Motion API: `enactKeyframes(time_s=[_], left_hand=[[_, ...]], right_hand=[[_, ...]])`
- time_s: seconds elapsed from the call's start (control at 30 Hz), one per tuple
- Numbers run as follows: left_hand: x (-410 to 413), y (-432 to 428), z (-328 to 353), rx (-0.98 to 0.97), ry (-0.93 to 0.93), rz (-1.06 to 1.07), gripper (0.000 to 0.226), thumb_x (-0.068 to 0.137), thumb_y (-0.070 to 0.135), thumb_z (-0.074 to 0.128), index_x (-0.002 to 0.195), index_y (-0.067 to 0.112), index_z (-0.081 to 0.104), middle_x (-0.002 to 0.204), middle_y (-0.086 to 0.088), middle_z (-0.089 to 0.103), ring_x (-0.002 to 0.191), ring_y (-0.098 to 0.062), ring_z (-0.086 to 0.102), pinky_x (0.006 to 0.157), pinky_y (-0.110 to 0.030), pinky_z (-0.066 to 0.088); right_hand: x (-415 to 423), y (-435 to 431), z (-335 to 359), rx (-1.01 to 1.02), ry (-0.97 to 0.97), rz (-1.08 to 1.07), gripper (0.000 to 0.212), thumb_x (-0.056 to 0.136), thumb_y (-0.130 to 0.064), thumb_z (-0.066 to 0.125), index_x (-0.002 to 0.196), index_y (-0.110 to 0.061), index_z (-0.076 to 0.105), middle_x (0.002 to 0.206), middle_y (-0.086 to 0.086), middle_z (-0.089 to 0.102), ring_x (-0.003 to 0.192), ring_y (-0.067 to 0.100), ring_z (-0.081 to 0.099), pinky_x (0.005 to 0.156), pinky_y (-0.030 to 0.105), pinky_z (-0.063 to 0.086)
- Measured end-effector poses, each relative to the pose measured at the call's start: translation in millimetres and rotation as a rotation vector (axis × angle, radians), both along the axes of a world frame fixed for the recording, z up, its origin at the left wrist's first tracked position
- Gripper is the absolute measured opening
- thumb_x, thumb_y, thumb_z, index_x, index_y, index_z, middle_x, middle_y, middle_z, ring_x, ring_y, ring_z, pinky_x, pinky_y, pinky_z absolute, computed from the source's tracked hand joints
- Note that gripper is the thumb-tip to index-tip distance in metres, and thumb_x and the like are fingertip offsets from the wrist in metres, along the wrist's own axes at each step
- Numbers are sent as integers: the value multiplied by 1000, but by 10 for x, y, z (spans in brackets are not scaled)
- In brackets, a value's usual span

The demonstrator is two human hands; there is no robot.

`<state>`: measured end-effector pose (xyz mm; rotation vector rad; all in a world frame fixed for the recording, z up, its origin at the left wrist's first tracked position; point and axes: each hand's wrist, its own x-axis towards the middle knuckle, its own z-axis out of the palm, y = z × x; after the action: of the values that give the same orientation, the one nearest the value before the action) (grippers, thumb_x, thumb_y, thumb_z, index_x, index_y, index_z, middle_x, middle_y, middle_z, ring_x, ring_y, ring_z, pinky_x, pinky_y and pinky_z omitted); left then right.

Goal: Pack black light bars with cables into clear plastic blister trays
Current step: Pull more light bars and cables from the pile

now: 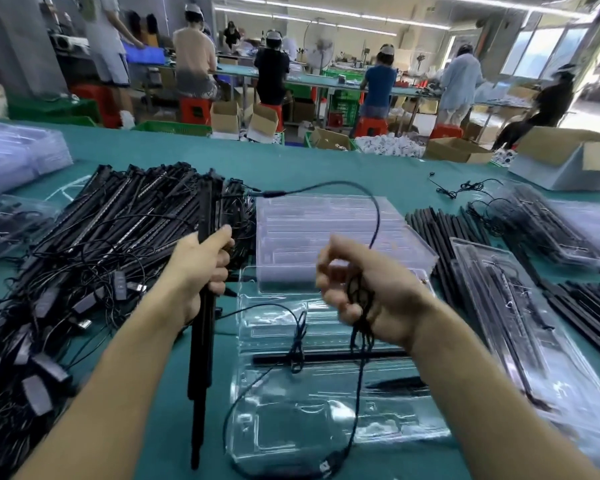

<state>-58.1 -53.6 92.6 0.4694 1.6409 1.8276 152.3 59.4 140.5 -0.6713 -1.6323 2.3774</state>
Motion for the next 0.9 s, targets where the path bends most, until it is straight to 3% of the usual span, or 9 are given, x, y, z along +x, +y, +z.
enactKeyframes(time_s=[0.1, 0.2, 0.3, 0.37, 0.47, 0.6, 0.73, 0.8, 0.9], left_hand=[[-58, -82, -104, -67, -1, -20, 23, 101, 31, 54, 86, 14, 51, 49, 9, 37, 37, -4, 26, 31, -16, 22], [-122, -193, -202, -171, 70, -58, 23, 101, 29, 55, 82, 16, 49, 51, 8, 44, 36, -5, 30, 32, -16, 24], [-152, -231, -320, -312, 193, -40, 25, 99, 29, 57, 79, 15, 51, 60, 4, 51, 37, -5, 39, 33, -18, 28], [-147, -204, -397, -331, 192, 2, 25, 99, 28, 57, 80, 14, 52, 64, 1, 52, 37, -5, 43, 33, -19, 30], [-141, -164, -486, -305, 118, 70, 23, 100, 27, 55, 81, 14, 53, 66, 0, 52, 39, -6, 43, 33, -19, 31], [-150, -189, -550, -291, 45, 57, 18, 101, 24, 54, 85, 15, 54, 65, -2, 53, 39, -8, 45, 34, -20, 36], [-177, -261, -543, -257, -23, 69, 17, 102, 25, 53, 91, 12, 52, 59, -5, 61, 37, -12, 53, 34, -21, 40], [-181, -286, -519, -207, -61, 77, 22, 102, 29, 53, 90, 11, 51, 58, -7, 68, 38, -15, 57, 34, -19, 40], [-159, -284, -404, -78, -150, 72, 29, 102, 38, 49, 85, 15, 49, 70, -9, 74, 43, -15, 62, 37, -18, 43]], right_hand=[[-56, -234, -345, 35, -244, 140, 29, 97, -39, 54, 85, -13, 60, 67, 2, 60, 47, 11, 51, 38, 16, 34], [-89, -384, -719, 453, -462, 187, 30, 88, -46, 64, 101, -20, 58, 83, 1, 63, 55, 12, 58, 44, 21, 42], [-145, -396, -990, 955, -676, 44, 65, 82, -54, 64, 132, -22, 37, 129, 12, 46, 101, 27, 61, 83, 35, 52], [-206, -403, -1076, 1026, -751, 11, 89, 82, -56, 63, 148, -22, 14, 145, 18, 27, 119, 40, 50, 97, 43, 45], [-294, -435, -1164, 1088, -773, -17, 96, 86, -48, 63, 153, -27, -3, 141, 19, 36, 118, 42, 50, 93, 45, 45], [-356, -540, -1193, 1218, -797, -28, 78, 90, -21, 55, 151, -14, 6, 117, 14, 56, 104, 37, 57, 74, 38, 42], [-404, -744, -1009, 919, -560, -16, 27, 83, -23, 51, 106, -11, 44, 94, 7, 57, 77, 26, 59, 66, 35, 50], [-439, -875, -859, 606, -370, 2, 11, 77, -21, 51, 83, -11, 49, 70, -1, 51, 51, 14, 45, 47, 25, 38], [-424, -839, -464, 138, -156, 16, 9, 77, -14, 52, 82, -17, 60, 48, -7, 39, 37, 6, 27, 37, 12, 19]])
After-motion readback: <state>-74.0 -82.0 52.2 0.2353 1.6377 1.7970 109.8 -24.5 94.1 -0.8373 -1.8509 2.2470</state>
